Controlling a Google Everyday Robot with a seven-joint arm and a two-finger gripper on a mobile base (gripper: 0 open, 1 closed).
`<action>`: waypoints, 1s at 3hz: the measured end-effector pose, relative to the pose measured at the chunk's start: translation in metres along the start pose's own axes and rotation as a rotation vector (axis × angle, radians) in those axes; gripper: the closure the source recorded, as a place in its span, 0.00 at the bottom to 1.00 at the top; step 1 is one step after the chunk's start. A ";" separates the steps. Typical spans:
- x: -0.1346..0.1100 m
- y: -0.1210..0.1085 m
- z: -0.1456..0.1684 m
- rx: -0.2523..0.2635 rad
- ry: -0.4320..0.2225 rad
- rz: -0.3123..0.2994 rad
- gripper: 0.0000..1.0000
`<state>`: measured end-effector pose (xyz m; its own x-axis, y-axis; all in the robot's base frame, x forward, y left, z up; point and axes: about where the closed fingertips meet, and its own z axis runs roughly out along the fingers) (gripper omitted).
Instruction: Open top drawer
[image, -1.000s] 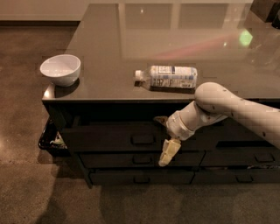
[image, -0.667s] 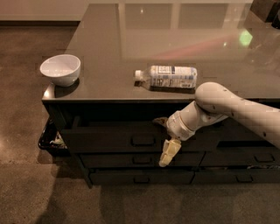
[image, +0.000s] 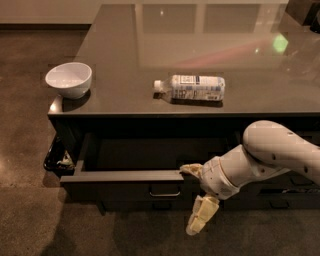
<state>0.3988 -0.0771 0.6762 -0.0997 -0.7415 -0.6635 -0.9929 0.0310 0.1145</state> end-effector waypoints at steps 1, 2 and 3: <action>0.000 0.000 0.000 0.000 0.000 0.000 0.00; -0.001 0.001 0.013 -0.045 -0.006 -0.001 0.00; -0.002 0.020 0.019 -0.093 -0.018 0.029 0.00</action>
Offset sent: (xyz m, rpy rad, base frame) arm -0.0034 0.0191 -0.0208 0.0260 0.0736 0.0626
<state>0.3780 -0.0625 0.6660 -0.1306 -0.7289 -0.6720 -0.9793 -0.0107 0.2019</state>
